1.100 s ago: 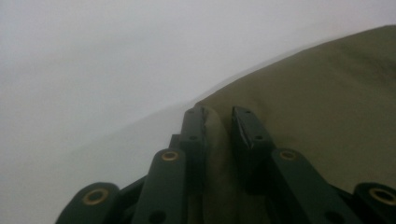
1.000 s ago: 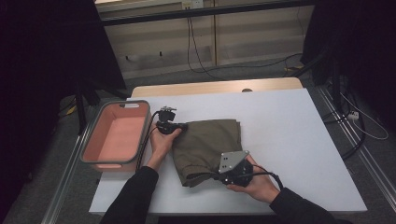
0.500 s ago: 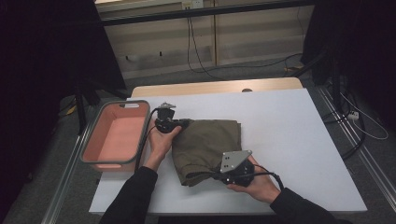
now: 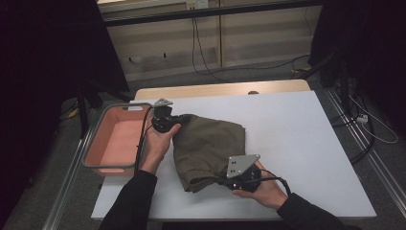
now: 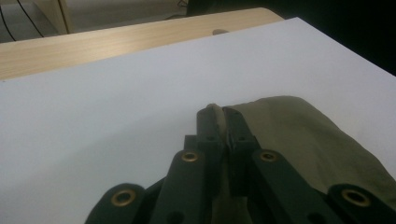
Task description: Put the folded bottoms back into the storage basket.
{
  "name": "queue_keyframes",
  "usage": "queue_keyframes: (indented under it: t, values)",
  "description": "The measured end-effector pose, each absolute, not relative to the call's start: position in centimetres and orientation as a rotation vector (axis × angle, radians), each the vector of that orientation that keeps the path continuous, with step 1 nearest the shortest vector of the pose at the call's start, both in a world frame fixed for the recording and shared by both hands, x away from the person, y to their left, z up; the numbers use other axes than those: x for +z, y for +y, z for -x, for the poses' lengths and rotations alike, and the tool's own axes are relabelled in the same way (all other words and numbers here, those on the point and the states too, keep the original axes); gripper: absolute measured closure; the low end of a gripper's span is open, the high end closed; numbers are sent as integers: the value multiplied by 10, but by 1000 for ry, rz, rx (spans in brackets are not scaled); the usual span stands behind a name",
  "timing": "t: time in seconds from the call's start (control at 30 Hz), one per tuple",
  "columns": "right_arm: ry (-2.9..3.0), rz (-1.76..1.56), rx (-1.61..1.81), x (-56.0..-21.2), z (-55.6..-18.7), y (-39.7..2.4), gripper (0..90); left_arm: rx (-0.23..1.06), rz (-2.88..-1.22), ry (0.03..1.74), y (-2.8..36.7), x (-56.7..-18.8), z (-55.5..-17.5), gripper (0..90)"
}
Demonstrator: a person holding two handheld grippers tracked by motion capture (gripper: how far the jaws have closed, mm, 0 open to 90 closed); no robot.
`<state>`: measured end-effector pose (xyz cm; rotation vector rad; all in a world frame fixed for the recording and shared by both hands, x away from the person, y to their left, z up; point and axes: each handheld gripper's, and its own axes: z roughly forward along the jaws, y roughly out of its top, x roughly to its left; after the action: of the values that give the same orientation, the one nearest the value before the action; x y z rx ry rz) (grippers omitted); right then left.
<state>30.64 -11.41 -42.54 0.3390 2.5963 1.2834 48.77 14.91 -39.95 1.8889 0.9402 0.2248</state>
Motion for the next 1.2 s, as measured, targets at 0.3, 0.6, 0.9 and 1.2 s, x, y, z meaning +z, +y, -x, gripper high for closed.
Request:
queue_keyframes:
  t: [0.3, 0.6, 0.9, 1.2]
  values:
    - [2565, -344, 1320, -420, -304, -115, 816, 248, -1887, 869, 153, -386, -485, 871]
    - [2521, -354, 1367, -414, -304, -114, 816, 278, -1848, 852, 161, -377, -483, 872]
    - [2493, -357, 1413, -409, -305, -111, 816, 296, -1816, 855, 167, -368, -481, 873]
    - [2472, -347, 1444, -405, -307, -106, 817, 308, -1776, 843, 176, -358, -479, 874]
